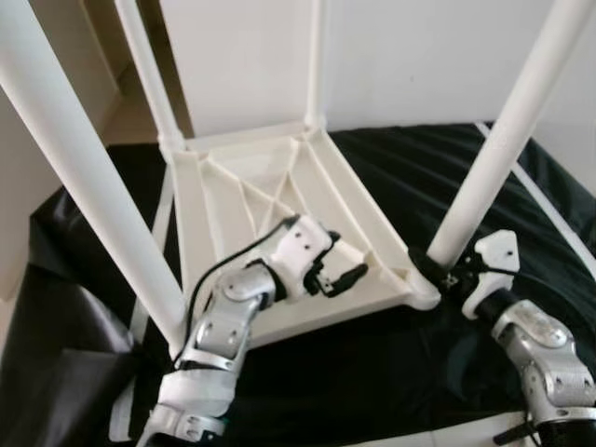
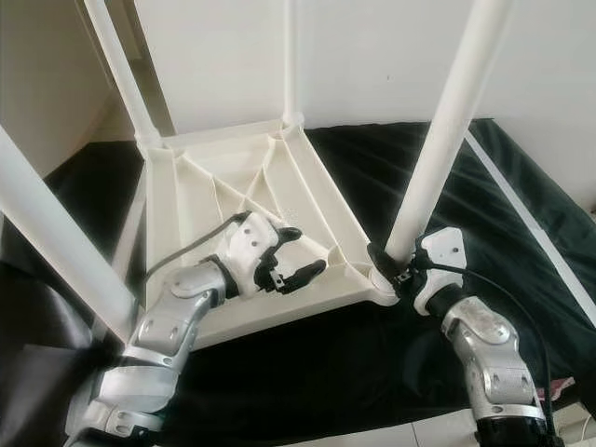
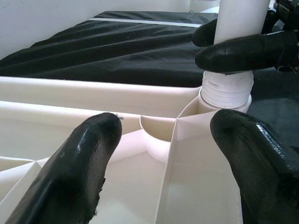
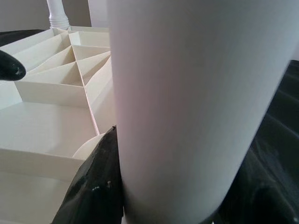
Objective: Building children table
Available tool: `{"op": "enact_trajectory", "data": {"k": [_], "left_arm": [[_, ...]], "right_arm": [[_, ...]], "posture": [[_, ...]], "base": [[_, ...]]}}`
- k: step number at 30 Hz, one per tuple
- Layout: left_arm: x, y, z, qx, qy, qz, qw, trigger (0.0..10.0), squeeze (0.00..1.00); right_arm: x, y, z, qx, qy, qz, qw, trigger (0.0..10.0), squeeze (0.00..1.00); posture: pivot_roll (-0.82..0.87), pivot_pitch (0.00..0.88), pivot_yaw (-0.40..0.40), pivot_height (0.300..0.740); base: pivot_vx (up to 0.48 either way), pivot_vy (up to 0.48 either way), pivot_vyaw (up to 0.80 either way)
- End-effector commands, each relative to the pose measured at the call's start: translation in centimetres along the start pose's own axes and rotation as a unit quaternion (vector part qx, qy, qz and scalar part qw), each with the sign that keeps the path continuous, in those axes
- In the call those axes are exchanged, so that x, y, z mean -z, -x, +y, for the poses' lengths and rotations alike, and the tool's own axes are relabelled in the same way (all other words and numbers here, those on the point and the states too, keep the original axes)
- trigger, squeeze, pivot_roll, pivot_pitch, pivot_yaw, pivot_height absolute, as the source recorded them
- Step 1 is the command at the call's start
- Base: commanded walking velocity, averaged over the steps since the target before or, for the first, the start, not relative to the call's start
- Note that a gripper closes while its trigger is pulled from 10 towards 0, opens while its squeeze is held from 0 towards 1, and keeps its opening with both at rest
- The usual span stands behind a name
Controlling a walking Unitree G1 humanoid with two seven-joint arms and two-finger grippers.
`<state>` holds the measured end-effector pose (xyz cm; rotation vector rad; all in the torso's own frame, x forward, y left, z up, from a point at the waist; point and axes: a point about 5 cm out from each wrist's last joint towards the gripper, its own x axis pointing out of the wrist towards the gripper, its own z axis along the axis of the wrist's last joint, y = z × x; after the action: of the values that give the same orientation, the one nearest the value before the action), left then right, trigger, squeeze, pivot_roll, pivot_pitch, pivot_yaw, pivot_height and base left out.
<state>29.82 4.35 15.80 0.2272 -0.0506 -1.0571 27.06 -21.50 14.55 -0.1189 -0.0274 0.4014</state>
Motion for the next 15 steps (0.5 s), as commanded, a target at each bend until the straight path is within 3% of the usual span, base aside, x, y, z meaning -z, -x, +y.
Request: {"op": "enact_trajectory", "data": {"k": [1,8,9,11,14,15], "left_arm": [[0.7,0.0,0.4,-0.074,0.008,0.015,0.997,10.0,0.00],[0.9,0.0,0.3,-0.076,0.015,0.017,0.997,10.0,0.00],[1.1,0.0,0.3,-0.079,0.015,0.019,0.997,10.0,0.00],[1.1,0.0,0.3,-0.079,0.015,0.019,0.997,10.0,0.00],[1.2,0.1,0.3,-0.084,0.018,0.022,0.996,10.0,0.00],[1.2,0.1,0.3,-0.084,0.018,0.022,0.996,10.0,0.00]], "right_arm": [[1.7,0.2,0.5,0.027,-0.022,0.047,0.998,10.0,0.00],[2.1,0.0,1.4,0.125,-0.049,0.065,0.989,10.0,0.00],[2.3,-0.1,1.6,0.188,-0.068,0.067,0.978,10.0,0.00],[2.3,-0.1,1.6,0.188,-0.068,0.067,0.978,10.0,0.00],[2.7,-0.1,2.3,0.271,-0.090,0.071,0.956,10.0,0.00],[2.7,-0.1,2.3,0.271,-0.090,0.071,0.956,10.0,0.00]], "posture": [[-0.06,0.000,-0.009,0.740],[-0.06,0.004,-0.016,0.740],[-0.06,0.004,-0.016,0.740],[-0.06,0.004,-0.016,0.740],[-0.06,0.007,-0.019,0.740],[-0.06,0.007,-0.019,0.740]], "base": [[0.000,0.000,0.00],[0.000,0.000,0.00],[0.000,0.000,0.00],[0.000,0.000,0.00],[0.000,0.000,0.00],[0.000,0.000,0.00]]}}
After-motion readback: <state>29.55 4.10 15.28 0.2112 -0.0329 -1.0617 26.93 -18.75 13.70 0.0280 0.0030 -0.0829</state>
